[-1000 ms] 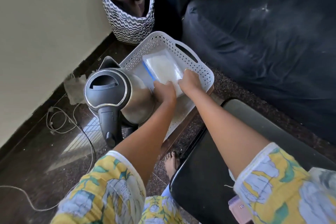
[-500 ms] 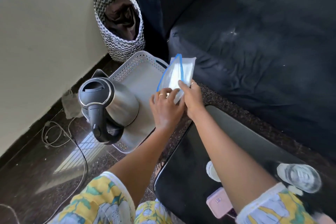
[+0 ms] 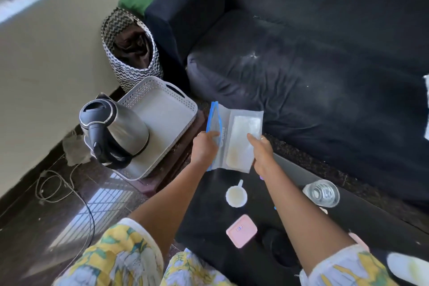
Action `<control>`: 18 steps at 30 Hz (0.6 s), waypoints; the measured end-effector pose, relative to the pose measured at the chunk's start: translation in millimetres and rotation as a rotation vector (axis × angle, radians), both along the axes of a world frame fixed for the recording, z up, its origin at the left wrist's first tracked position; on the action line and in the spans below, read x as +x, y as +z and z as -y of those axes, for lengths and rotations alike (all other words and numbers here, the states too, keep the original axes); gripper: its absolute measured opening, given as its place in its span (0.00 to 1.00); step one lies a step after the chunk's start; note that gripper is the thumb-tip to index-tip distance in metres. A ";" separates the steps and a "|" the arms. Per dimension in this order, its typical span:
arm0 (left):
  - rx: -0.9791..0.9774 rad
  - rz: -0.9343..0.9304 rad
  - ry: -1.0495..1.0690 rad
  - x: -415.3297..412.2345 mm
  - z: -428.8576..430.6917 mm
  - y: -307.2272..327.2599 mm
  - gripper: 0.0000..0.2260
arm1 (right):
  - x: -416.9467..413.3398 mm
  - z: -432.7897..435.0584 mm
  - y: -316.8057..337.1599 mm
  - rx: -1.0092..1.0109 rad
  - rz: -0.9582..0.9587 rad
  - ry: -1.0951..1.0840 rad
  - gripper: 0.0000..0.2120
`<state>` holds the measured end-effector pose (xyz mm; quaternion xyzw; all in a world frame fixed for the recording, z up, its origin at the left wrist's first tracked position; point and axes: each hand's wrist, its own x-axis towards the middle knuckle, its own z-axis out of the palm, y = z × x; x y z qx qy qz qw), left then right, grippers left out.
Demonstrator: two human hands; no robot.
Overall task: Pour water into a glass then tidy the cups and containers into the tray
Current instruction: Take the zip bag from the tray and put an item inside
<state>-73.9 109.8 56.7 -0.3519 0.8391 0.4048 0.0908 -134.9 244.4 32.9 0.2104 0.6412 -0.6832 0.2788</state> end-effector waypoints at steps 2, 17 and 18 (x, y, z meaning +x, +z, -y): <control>0.072 0.001 0.052 5.5 -11.5 1.2 0.20 | 5.7 -20.0 -9.5 0.138 0.013 0.027 0.13; -0.217 -0.061 -0.206 15.1 -62.3 12.7 0.23 | 22.6 -12.3 48.2 0.685 -0.503 0.528 0.28; -0.243 -0.042 -0.205 15.9 -63.3 14.4 0.21 | 24.6 -12.3 51.3 0.748 -0.549 0.544 0.20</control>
